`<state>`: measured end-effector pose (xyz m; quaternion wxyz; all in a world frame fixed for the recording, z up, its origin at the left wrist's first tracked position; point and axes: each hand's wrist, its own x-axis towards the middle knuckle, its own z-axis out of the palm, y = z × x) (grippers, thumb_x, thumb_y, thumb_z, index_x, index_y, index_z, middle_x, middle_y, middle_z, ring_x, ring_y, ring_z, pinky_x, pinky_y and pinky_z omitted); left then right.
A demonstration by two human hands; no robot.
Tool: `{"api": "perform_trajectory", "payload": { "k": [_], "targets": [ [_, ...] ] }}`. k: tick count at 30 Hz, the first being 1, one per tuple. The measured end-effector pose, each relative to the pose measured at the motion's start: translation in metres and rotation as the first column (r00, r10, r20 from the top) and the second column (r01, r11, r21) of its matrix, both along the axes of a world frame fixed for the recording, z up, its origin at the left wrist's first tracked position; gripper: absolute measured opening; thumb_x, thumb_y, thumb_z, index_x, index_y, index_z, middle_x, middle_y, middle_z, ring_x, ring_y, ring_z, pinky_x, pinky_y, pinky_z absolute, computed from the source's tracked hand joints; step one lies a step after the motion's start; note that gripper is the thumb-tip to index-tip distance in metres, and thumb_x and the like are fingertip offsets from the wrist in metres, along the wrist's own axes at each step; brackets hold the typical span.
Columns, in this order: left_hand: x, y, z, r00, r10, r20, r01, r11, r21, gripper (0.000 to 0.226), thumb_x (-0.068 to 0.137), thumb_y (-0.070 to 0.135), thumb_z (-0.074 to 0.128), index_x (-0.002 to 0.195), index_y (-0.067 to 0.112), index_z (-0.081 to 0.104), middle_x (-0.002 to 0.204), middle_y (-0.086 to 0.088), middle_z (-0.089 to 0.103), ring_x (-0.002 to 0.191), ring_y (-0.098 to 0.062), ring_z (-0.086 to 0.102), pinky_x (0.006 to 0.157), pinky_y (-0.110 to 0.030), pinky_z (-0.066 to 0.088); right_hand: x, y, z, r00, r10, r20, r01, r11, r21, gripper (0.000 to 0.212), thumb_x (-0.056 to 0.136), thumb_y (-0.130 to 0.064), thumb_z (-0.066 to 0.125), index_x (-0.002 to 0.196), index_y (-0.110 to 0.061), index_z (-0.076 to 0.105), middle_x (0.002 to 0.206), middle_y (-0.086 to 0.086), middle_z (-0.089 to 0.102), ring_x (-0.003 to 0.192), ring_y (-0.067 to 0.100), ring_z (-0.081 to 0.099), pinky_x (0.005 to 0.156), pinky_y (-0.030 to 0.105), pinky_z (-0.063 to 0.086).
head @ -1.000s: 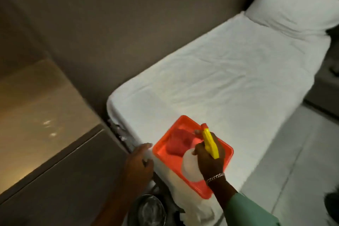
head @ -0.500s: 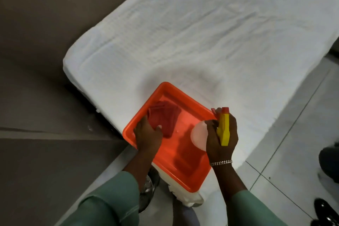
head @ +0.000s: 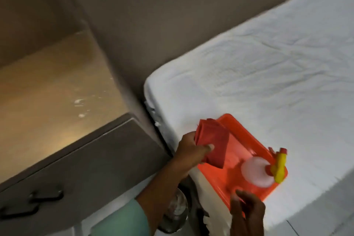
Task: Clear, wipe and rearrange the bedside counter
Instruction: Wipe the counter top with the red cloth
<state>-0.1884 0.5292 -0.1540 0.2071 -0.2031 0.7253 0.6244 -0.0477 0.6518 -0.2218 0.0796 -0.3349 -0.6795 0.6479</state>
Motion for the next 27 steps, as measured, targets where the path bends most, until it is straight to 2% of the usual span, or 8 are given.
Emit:
{"api": "perform_trajectory", "payload": {
  "k": [2,4,9,13,16,21,24,27],
  "targets": [
    [0.022,-0.038,0.037,0.993,0.038,-0.116,-0.025,0.994,0.105,0.019,0.075,0.003,0.071,0.09,0.016,0.068,0.095,-0.013,0.072,0.081,-0.024,0.066,0.081,-0.044,0.055,-0.038,-0.025,0.042,0.997,0.056,-0.046,-0.068,0.94,-0.334,0.029,0.087,-0.025,0.062,0.114,-0.021,0.051,0.112,0.017,0.063,0.09,0.029,0.062,0.066,0.023,0.056],
    [0.045,-0.084,0.072,0.971,0.092,-0.219,-0.057,0.985,0.161,0.023,0.075,0.001,0.073,0.095,0.01,0.068,0.092,-0.014,0.07,0.08,-0.025,0.065,0.076,-0.043,0.055,-0.073,-0.056,0.088,0.95,0.241,-0.2,-0.307,0.838,-0.45,0.049,0.081,-0.036,0.062,0.126,-0.019,0.05,0.108,0.013,0.065,0.089,0.026,0.063,0.074,0.037,0.057],
    [0.101,-0.2,0.132,0.837,0.333,-0.435,-0.278,0.942,0.187,0.032,0.074,-0.001,0.074,0.103,0.01,0.065,0.087,-0.006,0.072,0.069,-0.018,0.067,0.051,-0.027,0.056,-0.092,-0.168,0.161,0.678,0.63,-0.379,-0.671,0.741,0.032,0.045,0.08,0.005,0.068,0.113,-0.023,0.055,0.098,0.003,0.067,0.073,0.0,0.068,0.062,0.018,0.057],
    [0.139,-0.3,0.147,0.732,0.381,-0.565,-0.4,0.911,0.096,0.032,0.077,0.0,0.071,0.102,0.019,0.064,0.102,-0.012,0.07,0.087,-0.021,0.066,0.078,-0.041,0.059,-0.092,-0.273,0.187,0.567,0.715,-0.409,-0.624,0.697,0.354,0.039,0.075,0.001,0.073,0.102,-0.023,0.059,0.097,-0.009,0.066,0.08,-0.006,0.062,0.071,0.008,0.051],
    [0.161,-0.376,0.148,0.692,0.395,-0.604,-0.52,0.853,-0.038,0.03,0.083,-0.001,0.063,0.107,0.016,0.062,0.092,-0.013,0.065,0.08,-0.023,0.061,0.08,-0.047,0.056,-0.093,-0.341,0.191,0.573,0.765,-0.295,-0.587,0.634,0.503,0.031,0.073,0.003,0.07,0.099,-0.012,0.064,0.095,0.004,0.069,0.08,0.015,0.064,0.077,0.027,0.053],
    [0.199,-0.492,0.114,0.792,0.095,-0.602,-0.551,0.535,-0.64,0.039,0.087,0.014,0.056,0.126,0.015,0.053,0.121,-0.007,0.06,0.105,-0.017,0.055,0.091,-0.032,0.049,-0.096,-0.363,0.171,0.604,0.796,-0.039,-0.349,0.308,0.885,0.031,0.078,-0.01,0.064,0.109,-0.012,0.063,0.121,0.018,0.061,0.112,0.04,0.054,0.093,0.048,0.045],
    [0.203,-0.537,0.095,0.908,0.014,-0.419,-0.389,0.403,-0.828,0.046,0.092,0.027,0.049,0.134,0.008,0.046,0.141,-0.014,0.049,0.131,-0.027,0.042,0.111,-0.04,0.031,-0.093,-0.396,0.169,0.53,0.832,0.163,-0.489,0.143,0.861,0.035,0.092,-0.039,0.05,0.125,-0.031,0.057,0.14,0.007,0.051,0.129,0.033,0.044,0.106,0.05,0.037],
    [0.189,-0.564,0.085,0.96,-0.004,-0.279,-0.257,0.375,-0.891,0.058,0.096,0.043,0.035,0.144,0.012,0.03,0.156,-0.011,0.027,0.145,-0.026,0.019,0.118,-0.047,0.014,-0.075,-0.418,0.157,0.451,0.842,0.297,-0.461,-0.066,0.885,0.044,0.094,-0.053,0.034,0.133,-0.038,0.049,0.148,-0.001,0.045,0.137,0.024,0.039,0.111,0.046,0.031]
  ]
}}
